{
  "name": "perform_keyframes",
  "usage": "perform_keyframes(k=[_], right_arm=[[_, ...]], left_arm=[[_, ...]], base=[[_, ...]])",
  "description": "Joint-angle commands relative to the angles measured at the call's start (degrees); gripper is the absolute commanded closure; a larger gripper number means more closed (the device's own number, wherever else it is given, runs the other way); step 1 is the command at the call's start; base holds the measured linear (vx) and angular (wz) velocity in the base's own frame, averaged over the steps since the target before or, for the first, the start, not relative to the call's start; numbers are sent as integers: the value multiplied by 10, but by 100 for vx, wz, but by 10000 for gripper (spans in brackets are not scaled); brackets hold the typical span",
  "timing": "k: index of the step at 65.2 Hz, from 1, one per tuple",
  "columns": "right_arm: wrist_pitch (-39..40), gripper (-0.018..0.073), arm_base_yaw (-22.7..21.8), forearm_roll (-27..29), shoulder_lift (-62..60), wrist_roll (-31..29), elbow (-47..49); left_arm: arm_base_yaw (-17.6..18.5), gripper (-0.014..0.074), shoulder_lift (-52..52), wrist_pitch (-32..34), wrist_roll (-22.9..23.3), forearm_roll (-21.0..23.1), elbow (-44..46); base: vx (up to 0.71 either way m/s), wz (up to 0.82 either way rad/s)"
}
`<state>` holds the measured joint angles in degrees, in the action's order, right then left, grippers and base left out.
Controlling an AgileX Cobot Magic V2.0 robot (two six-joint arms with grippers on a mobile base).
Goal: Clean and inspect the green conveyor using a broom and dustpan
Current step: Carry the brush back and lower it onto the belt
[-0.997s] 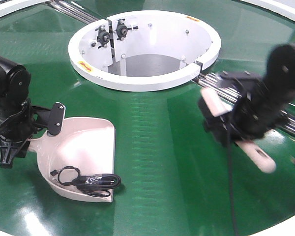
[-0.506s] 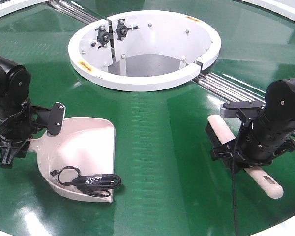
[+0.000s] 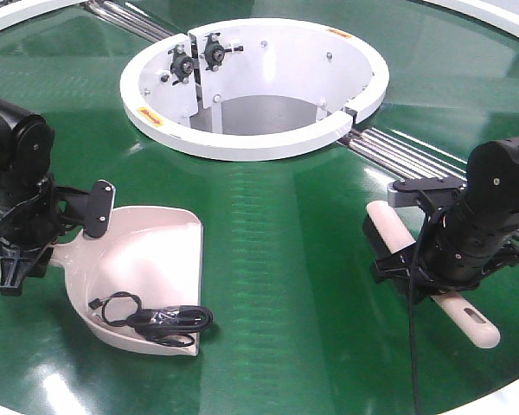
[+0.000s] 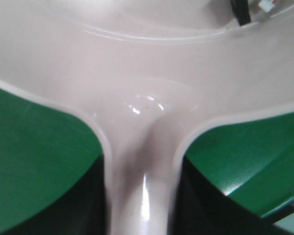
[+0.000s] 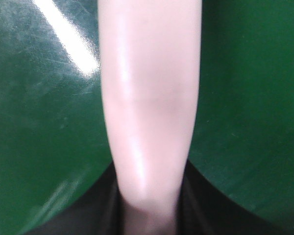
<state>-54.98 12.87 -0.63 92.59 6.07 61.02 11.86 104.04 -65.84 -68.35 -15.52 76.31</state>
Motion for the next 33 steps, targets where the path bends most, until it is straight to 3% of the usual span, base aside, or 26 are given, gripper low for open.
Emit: perform_keyframes(k=[1,19,33], right_arm=[[7,562,-1,-7,-21,-5,13],[-12,527,-1,-8,10,-6,13],[-14,393,-1,-9,21,-6,13]], left_arm=[[3,603,-28,9,8,3,15],[3,599,-28,-1,9,4,15],[3,542,-28,2,13,4,15]], base=[[0,0],[0,0],[0,0]])
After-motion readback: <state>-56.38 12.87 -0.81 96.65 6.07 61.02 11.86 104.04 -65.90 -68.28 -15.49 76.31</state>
